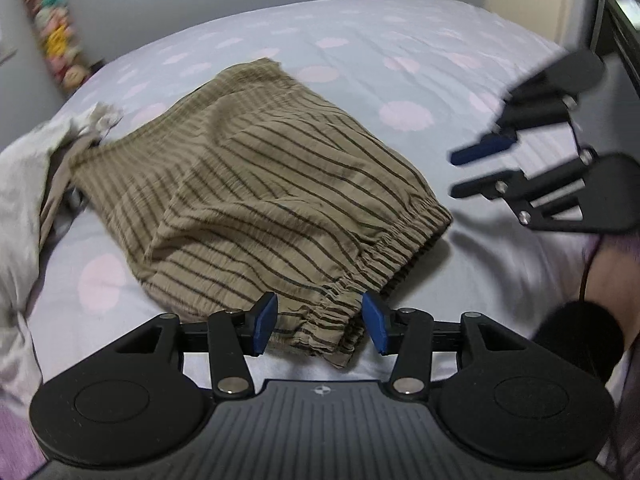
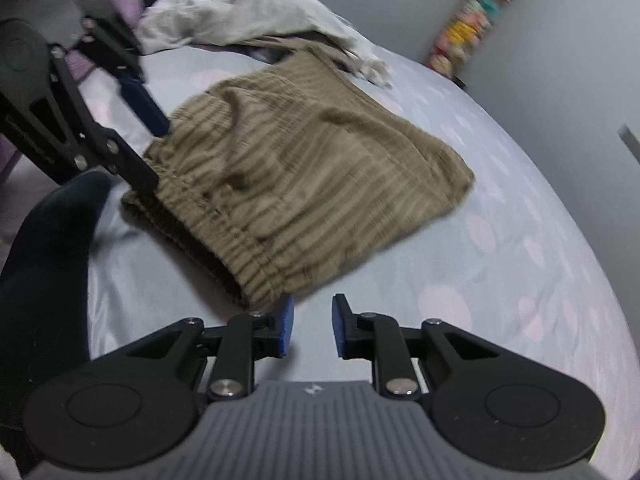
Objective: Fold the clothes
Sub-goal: 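Grasp the elastic cuffs with the left gripper while the right gripper grasps beside it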
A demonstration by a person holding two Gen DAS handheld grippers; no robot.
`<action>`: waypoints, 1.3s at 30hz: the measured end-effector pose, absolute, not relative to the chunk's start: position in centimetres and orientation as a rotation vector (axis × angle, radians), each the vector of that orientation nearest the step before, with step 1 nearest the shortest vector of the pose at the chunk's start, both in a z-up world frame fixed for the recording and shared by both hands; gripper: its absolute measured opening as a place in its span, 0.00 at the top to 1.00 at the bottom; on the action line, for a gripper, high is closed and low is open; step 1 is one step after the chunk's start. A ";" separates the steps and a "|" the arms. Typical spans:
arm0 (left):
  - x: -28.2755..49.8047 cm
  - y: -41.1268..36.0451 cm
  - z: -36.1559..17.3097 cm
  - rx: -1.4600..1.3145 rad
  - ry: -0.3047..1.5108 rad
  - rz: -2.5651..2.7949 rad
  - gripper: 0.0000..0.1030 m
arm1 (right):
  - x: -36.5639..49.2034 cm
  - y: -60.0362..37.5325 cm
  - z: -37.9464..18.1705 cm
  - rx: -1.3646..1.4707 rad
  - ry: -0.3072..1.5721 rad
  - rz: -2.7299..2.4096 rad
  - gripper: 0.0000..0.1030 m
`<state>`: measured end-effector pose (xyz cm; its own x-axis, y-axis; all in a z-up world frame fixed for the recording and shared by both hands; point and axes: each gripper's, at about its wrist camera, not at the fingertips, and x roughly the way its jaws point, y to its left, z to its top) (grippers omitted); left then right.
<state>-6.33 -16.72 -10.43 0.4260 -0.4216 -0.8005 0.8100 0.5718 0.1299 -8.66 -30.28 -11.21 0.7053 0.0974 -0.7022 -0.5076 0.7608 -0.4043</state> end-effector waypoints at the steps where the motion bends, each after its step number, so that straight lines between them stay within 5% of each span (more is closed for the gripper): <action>1: -6.6 -16.9 -10.5 0.580 0.787 -0.833 0.53 | -8.7 -29.9 -11.3 -0.671 0.702 0.390 0.79; 7: -8.3 -17.8 -11.3 0.737 0.723 -0.903 0.52 | -9.7 -27.9 -11.0 -0.853 0.613 0.560 0.61; 23: -3.8 -18.3 -14.7 0.633 0.892 -0.909 0.51 | -9.0 -24.5 -15.6 -1.174 0.602 0.697 0.49; 31: -2.7 -17.5 -13.9 0.543 0.938 -0.922 0.51 | -7.6 -23.7 -16.7 -1.205 0.592 0.666 0.52; 35: -4.5 -18.1 -13.9 0.666 0.864 -0.923 0.46 | -5.7 -24.1 -15.6 -1.063 0.656 0.626 0.77; 39: -6.4 -18.8 -14.3 0.803 0.764 -0.903 0.42 | -4.2 -24.9 -13.7 -0.901 0.705 0.616 0.80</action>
<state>-6.42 -18.75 -14.30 0.4114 -0.3675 -0.8341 0.8835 0.3857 0.2658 -4.18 -24.89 -13.68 0.6197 0.1813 -0.7636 -0.7324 0.4833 -0.4796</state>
